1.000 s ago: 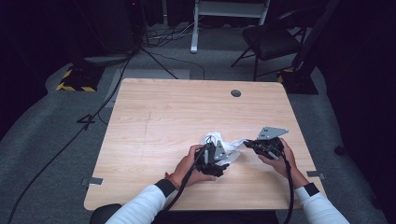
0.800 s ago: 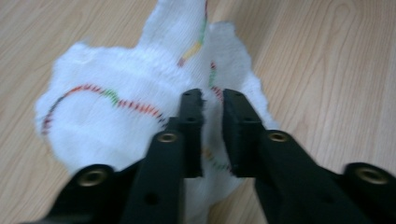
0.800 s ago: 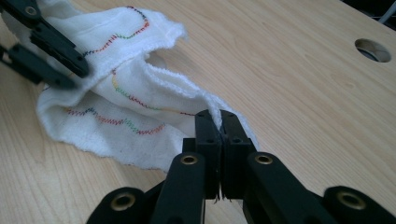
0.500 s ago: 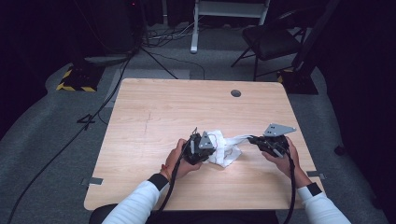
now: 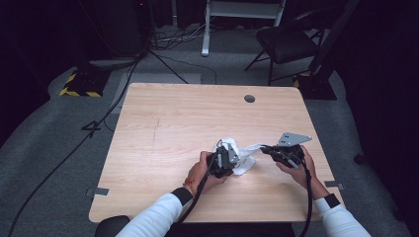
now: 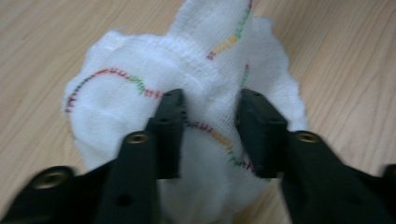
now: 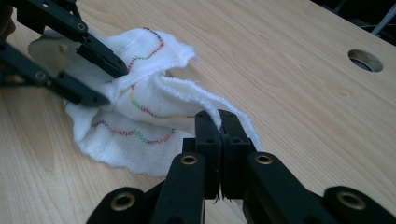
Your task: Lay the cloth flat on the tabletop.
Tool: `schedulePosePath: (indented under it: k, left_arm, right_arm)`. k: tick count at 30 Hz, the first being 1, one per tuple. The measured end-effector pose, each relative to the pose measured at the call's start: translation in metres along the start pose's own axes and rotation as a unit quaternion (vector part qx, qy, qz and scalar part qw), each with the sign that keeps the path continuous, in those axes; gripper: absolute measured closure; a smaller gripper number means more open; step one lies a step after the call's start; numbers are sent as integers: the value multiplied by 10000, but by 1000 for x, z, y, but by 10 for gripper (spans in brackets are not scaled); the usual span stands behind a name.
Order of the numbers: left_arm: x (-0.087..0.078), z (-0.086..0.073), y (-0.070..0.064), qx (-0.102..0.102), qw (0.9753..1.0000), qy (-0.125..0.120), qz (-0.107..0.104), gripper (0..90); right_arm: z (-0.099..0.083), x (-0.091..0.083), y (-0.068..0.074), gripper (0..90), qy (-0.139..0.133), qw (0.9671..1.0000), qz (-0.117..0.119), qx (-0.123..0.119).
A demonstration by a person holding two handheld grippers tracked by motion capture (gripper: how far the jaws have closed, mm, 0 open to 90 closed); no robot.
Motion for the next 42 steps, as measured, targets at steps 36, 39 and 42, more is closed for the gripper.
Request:
schedulePosePath:
  k: [36,39,42]
  left_arm:
    - [-65,-69,63,-573,9974,-260,-338,525]
    - [-47,-56,64,-835,9958,-137,-340,399]
    - [-30,-46,70,-1114,9929,45,-404,320]
  right_arm:
    - [-25,-13,-30,880,219,9953,-535,773]
    - [-25,-10,-29,880,276,9956,-565,689]
    - [-26,-8,-28,880,309,9957,-585,642]
Point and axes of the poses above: each handheld gripper's, and its own axes: x roughly forward along the jaws, z roughly out of its top, y roughly to its left, the point moved 6 cm from there along x, roughly forward along the jaws, and after that the axes turned 8 degrees about z, right-handed, at the moved point
